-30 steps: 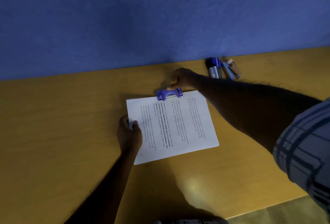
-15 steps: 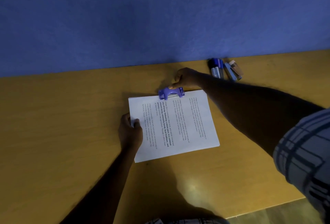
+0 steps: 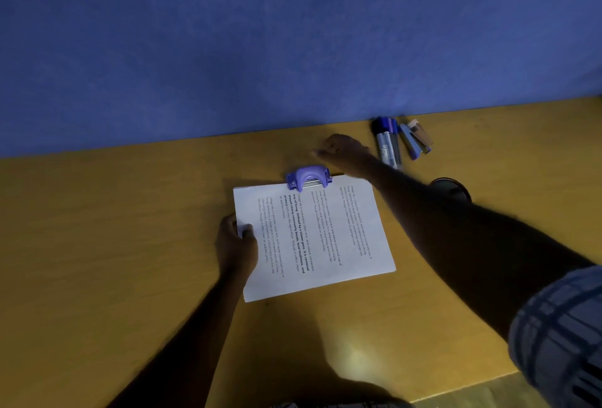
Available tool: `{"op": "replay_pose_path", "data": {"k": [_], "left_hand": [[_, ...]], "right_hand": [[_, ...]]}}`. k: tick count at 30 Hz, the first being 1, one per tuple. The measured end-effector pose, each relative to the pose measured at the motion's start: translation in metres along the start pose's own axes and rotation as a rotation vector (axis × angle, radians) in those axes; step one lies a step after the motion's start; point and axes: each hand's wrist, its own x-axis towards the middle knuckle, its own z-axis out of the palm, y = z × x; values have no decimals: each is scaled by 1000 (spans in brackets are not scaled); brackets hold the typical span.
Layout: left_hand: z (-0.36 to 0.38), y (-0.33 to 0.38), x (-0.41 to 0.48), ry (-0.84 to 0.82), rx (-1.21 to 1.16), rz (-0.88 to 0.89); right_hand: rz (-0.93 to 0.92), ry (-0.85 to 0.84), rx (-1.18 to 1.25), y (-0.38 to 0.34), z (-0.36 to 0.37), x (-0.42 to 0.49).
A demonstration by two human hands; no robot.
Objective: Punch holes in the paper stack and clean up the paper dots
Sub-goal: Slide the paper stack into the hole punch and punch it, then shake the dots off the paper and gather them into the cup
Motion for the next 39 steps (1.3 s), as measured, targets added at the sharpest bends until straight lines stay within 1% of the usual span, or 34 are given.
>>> {"op": "replay_pose_path", "data": {"k": [3, 5, 7, 8, 11, 13, 16, 21, 23, 25, 26, 27, 30, 31, 32, 34, 36, 39], "left_hand": [[-5, 1, 2, -62, -4, -29], [-10, 0, 2, -104, -5, -46], [-14, -3, -1, -136, -23, -54], [-16, -4, -3, -153, -29, -52], [-22, -9, -10, -185, -43, -44], [-25, -11, -15, -186, -67, -60], [-31, -15, -23, -208, -96, -79], [-38, -24, -37, -224, -164, -109], [-40, -26, -43, -220, -187, -115], [-43, -28, -50, -228, -217, -112], [-44, -30, -53, -235, -231, -111], [-45, -31, -56, -240, -241, -112], [-47, -34, -66, -242, -292, -119], [-47, -35, -70, -239, -312, -123], [-46, -35, -73, -239, -329, -125], [-44, -35, -78, -252, -369, -127], [-41, -34, -83, -254, -400, -144], [-35, -32, -89, -248, -428, -173]], "right_hand": [[-150, 367, 41, 22, 16, -33], [-219, 434, 60, 36, 25, -61], [-238, 451, 57, 48, 38, -91], [-218, 444, 72, 54, 44, -104], [-89, 400, 109, 69, 60, -132], [-2, 339, 112, 76, 67, -145], [55, 296, 106, 85, 76, -161], [113, 306, 179, 94, 84, -181], [150, 343, 205, 96, 88, -191], [232, 373, 248, 95, 92, -203], [284, 344, 282, 93, 93, -210], [333, 277, 339, 91, 95, -218], [404, -64, 602, 81, 104, -244], [409, -152, 684, 76, 109, -252], [420, -200, 770, 71, 113, -259], [481, -191, 974, 63, 123, -267], [560, -137, 1253, 57, 134, -269], [579, -94, 1646, 45, 145, -267]]}}
